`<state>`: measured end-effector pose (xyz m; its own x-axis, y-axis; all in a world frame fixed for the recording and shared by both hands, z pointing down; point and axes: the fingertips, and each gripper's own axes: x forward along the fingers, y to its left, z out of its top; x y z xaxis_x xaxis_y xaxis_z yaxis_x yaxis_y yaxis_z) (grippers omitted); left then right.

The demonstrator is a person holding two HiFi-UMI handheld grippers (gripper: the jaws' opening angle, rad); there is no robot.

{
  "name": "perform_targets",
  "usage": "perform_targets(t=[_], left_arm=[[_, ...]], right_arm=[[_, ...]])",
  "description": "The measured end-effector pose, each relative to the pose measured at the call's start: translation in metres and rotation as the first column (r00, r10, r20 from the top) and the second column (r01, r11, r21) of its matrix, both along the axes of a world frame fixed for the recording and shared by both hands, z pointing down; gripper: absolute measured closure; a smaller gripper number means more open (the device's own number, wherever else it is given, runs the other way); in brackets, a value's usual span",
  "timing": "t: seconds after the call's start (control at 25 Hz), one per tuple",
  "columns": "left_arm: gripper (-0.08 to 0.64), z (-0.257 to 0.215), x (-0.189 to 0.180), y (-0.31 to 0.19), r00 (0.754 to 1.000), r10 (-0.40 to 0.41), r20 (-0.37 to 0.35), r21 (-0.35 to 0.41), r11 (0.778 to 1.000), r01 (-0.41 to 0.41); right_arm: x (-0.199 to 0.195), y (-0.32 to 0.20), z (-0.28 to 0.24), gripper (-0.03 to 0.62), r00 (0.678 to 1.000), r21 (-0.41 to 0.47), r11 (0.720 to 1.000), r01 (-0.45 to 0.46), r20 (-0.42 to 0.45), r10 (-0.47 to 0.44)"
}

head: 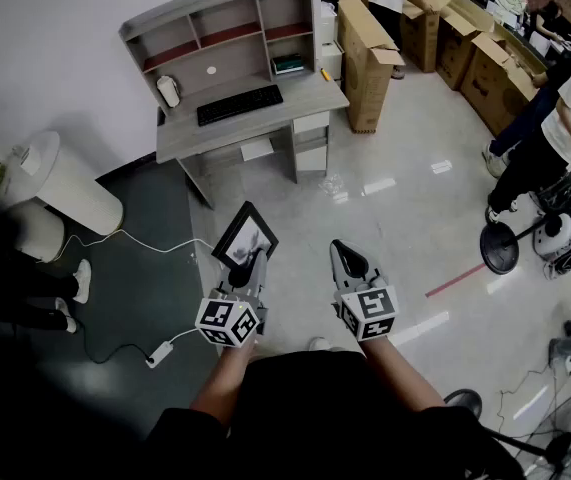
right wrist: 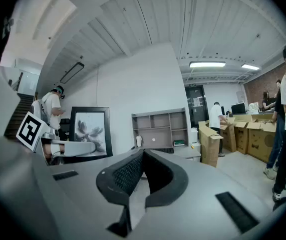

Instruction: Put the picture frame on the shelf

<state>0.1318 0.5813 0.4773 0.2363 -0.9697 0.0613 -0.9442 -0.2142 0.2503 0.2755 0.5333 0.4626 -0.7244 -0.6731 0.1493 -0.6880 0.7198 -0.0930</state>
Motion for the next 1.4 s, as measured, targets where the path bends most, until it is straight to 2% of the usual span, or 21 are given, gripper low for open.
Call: perform_targets(t=[0.24,0.44,0.6,0.84,1.2,1.4], left_arm=[[0.535,-0.005,-0.001,-0.003,1.0,-0.003,0.011,0.013,1.0,0.003],[0.535,-0.002,0.002,-0.003,1.0,-0.01,0.011,0.011,1.0,0.01],[0.535,-0.001,0.005,0.0,1.0,-0.025,0.008,0.011,1.0,0.025],[0.535,0.006,-0.001,-0.009,0.999,-0.01,0.033,-0.022,1.0,0.01],[0.535,0.017,-0.018,-0.069,0.999,0.042,0.003,-0.045,0.998,-0.042],[0.535,0.021,-0.042,-0.118,0.998,0.065,-0.012,-0.059,0.996,-0.065]], right_arm=[[-0.001,-0.002,0.001,0.58,1.0,0.009,1.0,0.01,0.005,-0.01],[0.006,-0.005,-0.002,0.58,0.997,0.013,1.0,0.016,0.071,-0.017],[0.015,-0.002,-0.003,0.58,0.998,0.022,1.0,0.015,0.067,-0.016],[0.014,-0.011,0.006,0.58,0.996,0.003,1.0,0.009,0.09,-0.009],[-0.005,-0.064,0.013,0.58,0.999,-0.017,1.0,-0.015,0.044,0.016],[-0.026,-0.108,0.022,0.58,0.999,-0.043,0.999,-0.028,0.024,0.029]])
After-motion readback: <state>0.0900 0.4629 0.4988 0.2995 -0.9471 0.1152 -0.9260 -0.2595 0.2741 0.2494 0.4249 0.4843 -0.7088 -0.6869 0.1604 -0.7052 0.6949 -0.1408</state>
